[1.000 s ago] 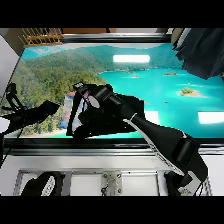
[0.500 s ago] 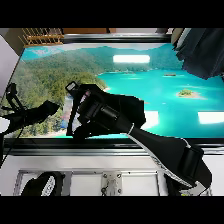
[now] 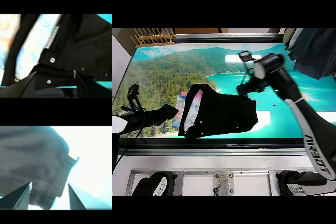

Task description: Fold the clothes and pants, and hang the long-sleeved shirts on hangers.

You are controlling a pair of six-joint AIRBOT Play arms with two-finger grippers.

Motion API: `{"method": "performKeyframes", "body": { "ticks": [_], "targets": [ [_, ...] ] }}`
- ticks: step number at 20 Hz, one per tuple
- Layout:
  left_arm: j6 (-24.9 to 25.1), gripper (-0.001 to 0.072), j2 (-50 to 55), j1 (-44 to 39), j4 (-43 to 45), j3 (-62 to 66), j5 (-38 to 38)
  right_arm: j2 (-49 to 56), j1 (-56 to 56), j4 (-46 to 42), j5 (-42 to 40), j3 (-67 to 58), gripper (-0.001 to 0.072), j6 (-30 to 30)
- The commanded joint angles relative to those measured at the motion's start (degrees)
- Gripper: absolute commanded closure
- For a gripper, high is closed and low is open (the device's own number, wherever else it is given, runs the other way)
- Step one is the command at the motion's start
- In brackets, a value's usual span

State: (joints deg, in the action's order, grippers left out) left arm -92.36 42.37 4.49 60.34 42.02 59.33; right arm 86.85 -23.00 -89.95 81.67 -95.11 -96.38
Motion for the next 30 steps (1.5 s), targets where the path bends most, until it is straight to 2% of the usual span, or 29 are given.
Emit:
{"method": "performKeyframes", "body": {
  "ticks": [1,2,6,8,10,15,20,30],
  "targets": [
    [-0.07,0.0554,0.79,-9.38,0.00,0.02,-4.15,-5.88,15.37,14.16,-2.89,12.46,0.0223,9.27],
    [-0.09,0.0691,1.73,-12.52,0.07,0.02,-5.62,-6.99,19.47,17.81,-3.96,16.11,0.0224,11.87],
    [-2.10,0.0695,9.01,-24.55,-0.39,0.15,-9.27,-8.04,34.05,36.59,-8.92,27.82,0.0218,24.85],
    [-3.65,0.0695,13.11,-28.33,-0.42,1.44,-8.79,-7.23,38.73,44.28,-11.19,31.80,-0.0008,32.39],
    [-4.22,0.0695,17.51,-30.58,-0.42,4.74,-7.28,-5.25,40.39,46.80,-11.13,33.59,-0.0008,38.77],
    [-4.20,0.0695,24.74,-31.93,-0.35,13.84,-2.47,2.21,36.94,51.82,-10.10,33.90,-0.0008,46.62],
    [-4.24,0.0695,24.65,-31.93,-0.28,15.56,-0.28,9.40,32.98,59.78,-10.10,33.90,-0.0008,49.31],
    [-4.59,0.0695,23.37,-31.89,0.11,15.58,0.24,10.60,32.92,57.61,-11.41,33.86,-0.0008,49.70]
  ]
}}
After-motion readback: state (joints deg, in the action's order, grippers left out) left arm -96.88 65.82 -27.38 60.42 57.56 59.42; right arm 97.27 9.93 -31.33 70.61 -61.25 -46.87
